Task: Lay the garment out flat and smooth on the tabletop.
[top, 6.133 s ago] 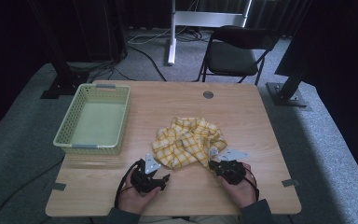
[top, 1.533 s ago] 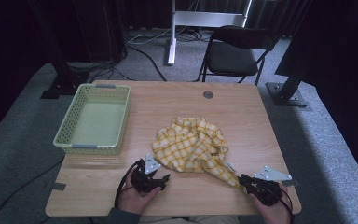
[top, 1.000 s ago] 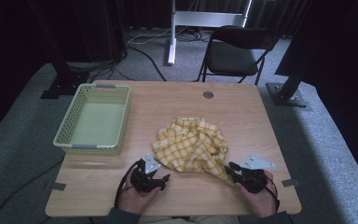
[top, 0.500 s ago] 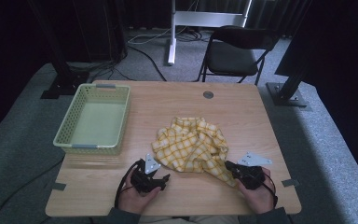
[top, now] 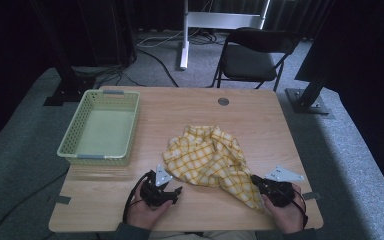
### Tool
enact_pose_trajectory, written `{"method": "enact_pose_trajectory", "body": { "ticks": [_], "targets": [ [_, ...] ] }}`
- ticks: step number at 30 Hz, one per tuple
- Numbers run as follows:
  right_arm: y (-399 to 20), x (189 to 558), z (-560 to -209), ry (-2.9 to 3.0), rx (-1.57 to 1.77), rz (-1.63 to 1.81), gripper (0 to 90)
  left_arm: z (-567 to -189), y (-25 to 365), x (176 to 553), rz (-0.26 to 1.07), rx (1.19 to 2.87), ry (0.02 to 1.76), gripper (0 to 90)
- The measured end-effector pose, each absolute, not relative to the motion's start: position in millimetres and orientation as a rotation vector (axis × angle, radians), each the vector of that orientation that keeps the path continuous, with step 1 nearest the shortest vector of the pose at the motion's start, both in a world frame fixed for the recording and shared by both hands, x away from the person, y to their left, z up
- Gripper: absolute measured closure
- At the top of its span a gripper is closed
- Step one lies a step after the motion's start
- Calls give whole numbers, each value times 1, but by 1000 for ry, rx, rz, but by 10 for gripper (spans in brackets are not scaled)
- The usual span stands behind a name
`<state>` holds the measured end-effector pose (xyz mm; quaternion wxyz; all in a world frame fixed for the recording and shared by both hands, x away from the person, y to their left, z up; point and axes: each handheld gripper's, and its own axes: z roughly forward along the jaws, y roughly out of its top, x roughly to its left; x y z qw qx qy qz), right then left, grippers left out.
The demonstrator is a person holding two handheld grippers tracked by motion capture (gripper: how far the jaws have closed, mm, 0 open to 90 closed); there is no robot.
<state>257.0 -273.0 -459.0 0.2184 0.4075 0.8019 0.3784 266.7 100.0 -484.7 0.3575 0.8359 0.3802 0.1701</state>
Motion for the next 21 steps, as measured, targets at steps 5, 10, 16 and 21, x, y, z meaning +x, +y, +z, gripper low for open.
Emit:
{"method": "enact_pose_trajectory", "body": {
  "ticks": [5, 10, 16, 21],
  "targets": [
    [-284, 253, -463, 2207, 1172, 1039, 884, -485, 100, 267, 439, 2157, 981, 325],
    [-293, 251, -468, 2199, 1208, 1027, 883, -485, 100, 267, 439, 2157, 981, 325],
    [-301, 249, -474, 2198, 1248, 1007, 882, -485, 100, 267, 439, 2157, 981, 325],
    [-304, 247, -478, 2205, 1266, 1002, 879, -485, 100, 267, 439, 2157, 982, 325]
  ]
}}
